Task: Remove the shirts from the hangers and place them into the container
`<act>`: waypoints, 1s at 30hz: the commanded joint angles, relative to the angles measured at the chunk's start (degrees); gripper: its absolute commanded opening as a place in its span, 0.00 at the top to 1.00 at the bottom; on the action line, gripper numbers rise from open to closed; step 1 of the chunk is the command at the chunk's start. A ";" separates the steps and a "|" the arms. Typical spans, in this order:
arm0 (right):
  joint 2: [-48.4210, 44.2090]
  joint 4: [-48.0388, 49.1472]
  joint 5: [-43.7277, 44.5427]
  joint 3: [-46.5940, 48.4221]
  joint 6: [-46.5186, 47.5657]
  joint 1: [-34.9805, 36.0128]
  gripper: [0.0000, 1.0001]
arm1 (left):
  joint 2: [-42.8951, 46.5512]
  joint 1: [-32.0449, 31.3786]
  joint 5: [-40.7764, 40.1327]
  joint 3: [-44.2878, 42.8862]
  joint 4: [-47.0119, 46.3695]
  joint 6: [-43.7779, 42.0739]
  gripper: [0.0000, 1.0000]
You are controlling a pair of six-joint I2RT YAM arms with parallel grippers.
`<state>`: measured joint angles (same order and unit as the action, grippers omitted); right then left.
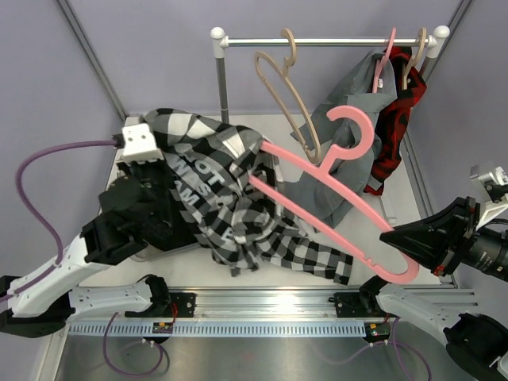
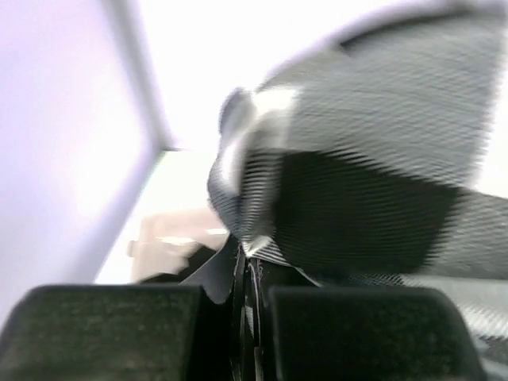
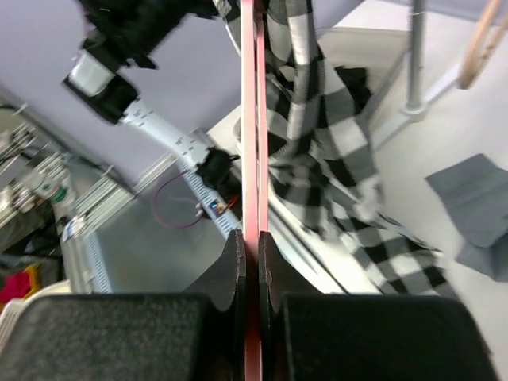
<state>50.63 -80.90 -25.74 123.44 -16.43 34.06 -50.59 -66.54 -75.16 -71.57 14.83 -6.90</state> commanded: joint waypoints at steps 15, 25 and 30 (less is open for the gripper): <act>7.64 1.53 27.49 13.61 2.01 -0.14 1.00 | -9.87 5.01 11.52 -22.62 -48.30 -56.28 1.00; 6.32 6.63 24.70 1.55 2.72 -0.14 1.00 | -19.63 9.41 21.18 -46.52 -36.10 -57.51 1.00; 5.53 8.30 20.90 -3.11 1.66 -0.05 1.00 | -20.52 12.39 28.30 -44.19 -39.87 -61.93 1.00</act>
<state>57.10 -77.41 -2.04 121.23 -14.81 34.06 -71.07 -56.25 -55.33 -116.27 -22.57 -64.16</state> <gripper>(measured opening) 0.052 0.012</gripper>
